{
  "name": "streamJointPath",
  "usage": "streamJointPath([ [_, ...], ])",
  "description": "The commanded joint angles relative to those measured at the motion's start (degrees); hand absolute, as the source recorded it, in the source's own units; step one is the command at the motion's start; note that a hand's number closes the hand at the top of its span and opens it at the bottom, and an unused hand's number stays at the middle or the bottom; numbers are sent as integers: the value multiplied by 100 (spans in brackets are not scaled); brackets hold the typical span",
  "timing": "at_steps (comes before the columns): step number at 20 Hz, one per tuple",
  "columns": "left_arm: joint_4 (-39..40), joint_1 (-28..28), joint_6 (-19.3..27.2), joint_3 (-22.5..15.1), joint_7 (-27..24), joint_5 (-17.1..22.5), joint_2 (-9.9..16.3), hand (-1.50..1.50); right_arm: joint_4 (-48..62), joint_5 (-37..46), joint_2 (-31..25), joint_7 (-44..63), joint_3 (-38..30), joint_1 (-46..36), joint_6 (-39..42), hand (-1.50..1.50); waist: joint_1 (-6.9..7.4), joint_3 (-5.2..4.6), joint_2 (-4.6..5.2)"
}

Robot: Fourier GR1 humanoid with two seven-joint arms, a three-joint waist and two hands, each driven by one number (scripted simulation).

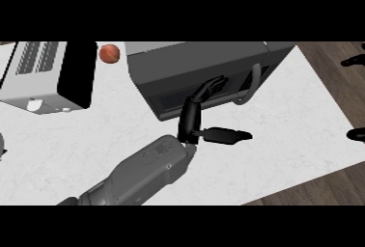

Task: Pick up the milk, place it into the microwave and close the microwave

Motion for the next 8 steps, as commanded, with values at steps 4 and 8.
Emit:
streamJointPath([
  [4,441,-383,39,276,-21,277,2,-150,344,-390,-93,175,-56,-251,375,-150,-17,-10,63],
  [8,491,-359,16,267,-103,389,2,-150,484,-656,-126,330,-125,-351,478,-150,-58,-14,35],
])
